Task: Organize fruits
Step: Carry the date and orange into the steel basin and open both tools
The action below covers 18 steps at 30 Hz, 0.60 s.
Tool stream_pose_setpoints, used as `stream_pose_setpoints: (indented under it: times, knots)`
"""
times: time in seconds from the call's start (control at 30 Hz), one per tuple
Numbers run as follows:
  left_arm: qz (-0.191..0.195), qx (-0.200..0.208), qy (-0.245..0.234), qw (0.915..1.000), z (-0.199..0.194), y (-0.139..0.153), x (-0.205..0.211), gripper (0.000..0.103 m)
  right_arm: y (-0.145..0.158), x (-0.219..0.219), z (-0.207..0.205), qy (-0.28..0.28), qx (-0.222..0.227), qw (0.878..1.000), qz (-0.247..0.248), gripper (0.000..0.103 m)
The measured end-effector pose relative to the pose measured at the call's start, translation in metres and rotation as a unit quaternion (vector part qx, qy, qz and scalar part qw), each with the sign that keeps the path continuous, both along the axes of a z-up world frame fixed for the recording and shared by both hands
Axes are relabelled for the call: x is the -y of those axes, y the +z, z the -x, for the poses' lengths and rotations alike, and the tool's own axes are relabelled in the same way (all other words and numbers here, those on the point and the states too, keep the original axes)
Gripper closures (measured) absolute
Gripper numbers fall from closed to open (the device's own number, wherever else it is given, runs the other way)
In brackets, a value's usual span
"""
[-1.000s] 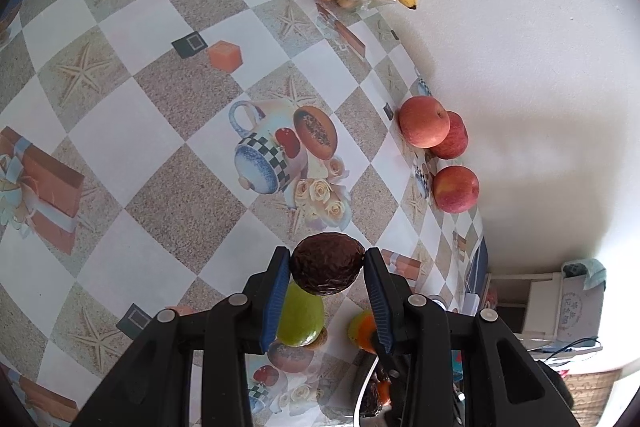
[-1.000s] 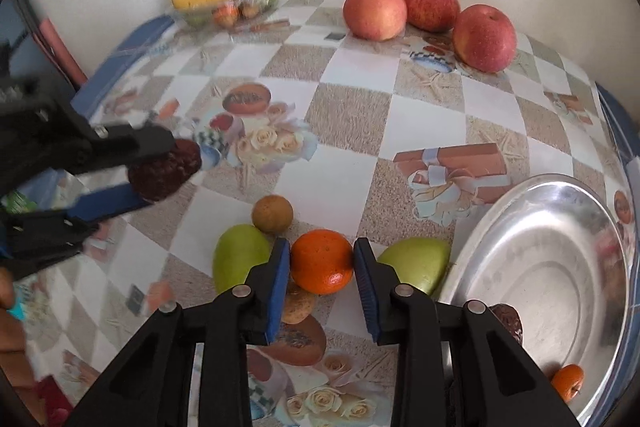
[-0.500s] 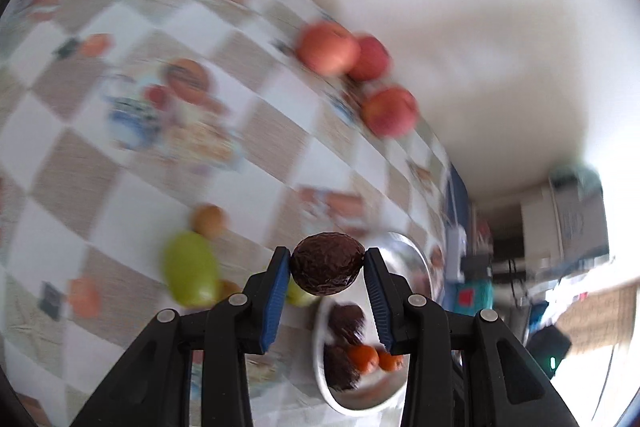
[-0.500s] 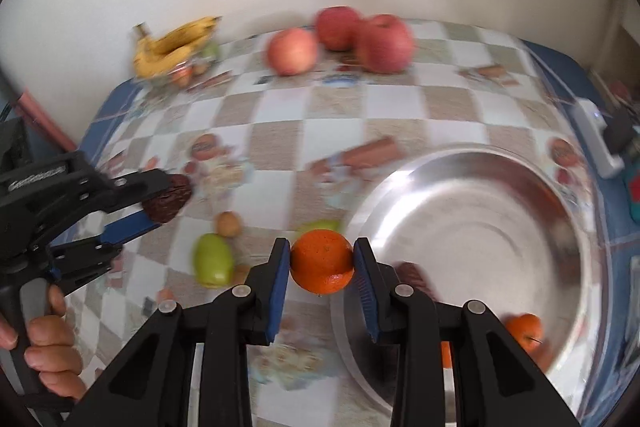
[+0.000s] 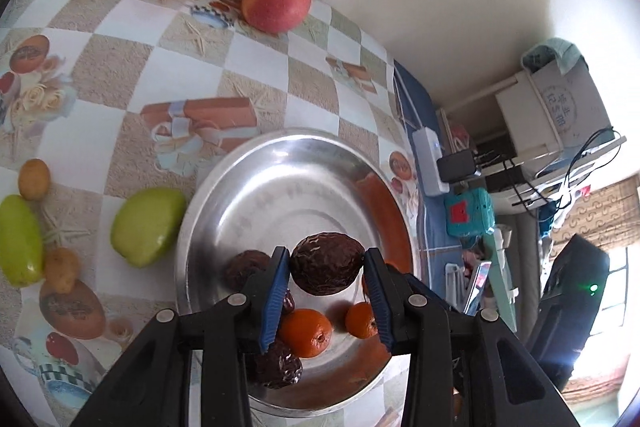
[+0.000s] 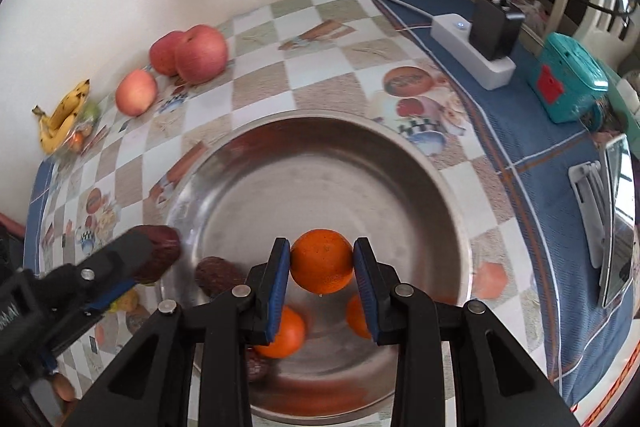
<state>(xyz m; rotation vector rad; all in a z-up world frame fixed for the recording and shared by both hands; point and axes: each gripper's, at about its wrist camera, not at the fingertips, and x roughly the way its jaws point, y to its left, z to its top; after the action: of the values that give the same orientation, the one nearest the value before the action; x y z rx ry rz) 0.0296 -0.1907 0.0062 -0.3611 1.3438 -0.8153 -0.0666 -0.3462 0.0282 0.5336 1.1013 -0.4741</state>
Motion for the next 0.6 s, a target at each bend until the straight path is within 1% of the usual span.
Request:
stream_pose_setpoints:
  times: [0.07,0.17,0.3,0.37,0.4,0.47,0.5,0.57,0.6]
  knots:
    - [-0.009,0.000,0.002,1.0000,-0.001,-0.003,-0.001,0.061,-0.001,0.003,0.001,-0.002,-0.002,1.000,0.004,0.068]
    - [-0.009,-0.007,0.007,0.9999,-0.002,-0.005,-0.005,0.061,-0.002,0.005,0.003,-0.002,-0.007,1.000,0.007,0.068]
    - [-0.015,-0.001,0.008,0.9999,-0.002,-0.002,-0.008,0.060,-0.003,0.009,0.005,-0.009,-0.005,1.000,0.003,0.067]
    - [-0.020,-0.001,0.010,0.9997,-0.002,0.000,-0.011,0.055,-0.003,0.009,0.006,-0.010,-0.007,1.000,0.005,0.057]
    - [-0.024,0.000,0.012,0.9996,-0.003,0.000,-0.012,0.053,-0.003,0.009,0.005,-0.010,-0.009,1.000,0.005,0.055]
    - [-0.035,0.003,0.018,0.9992,-0.004,0.001,-0.015,0.043,-0.003,0.010,0.006,-0.012,-0.010,1.000,0.003,0.054]
    - [-0.042,0.005,0.022,0.9988,-0.005,0.002,-0.018,0.041,-0.004,0.010,0.006,-0.012,-0.011,1.000,0.002,0.054]
    - [-0.057,0.009,0.030,0.9979,-0.007,0.003,-0.023,0.039,-0.004,0.010,0.006,-0.011,-0.016,1.000,0.004,0.048]
    - [-0.061,0.010,0.034,0.9975,-0.009,0.003,-0.025,0.038,-0.004,0.010,0.006,-0.011,-0.018,1.000,0.004,0.043]
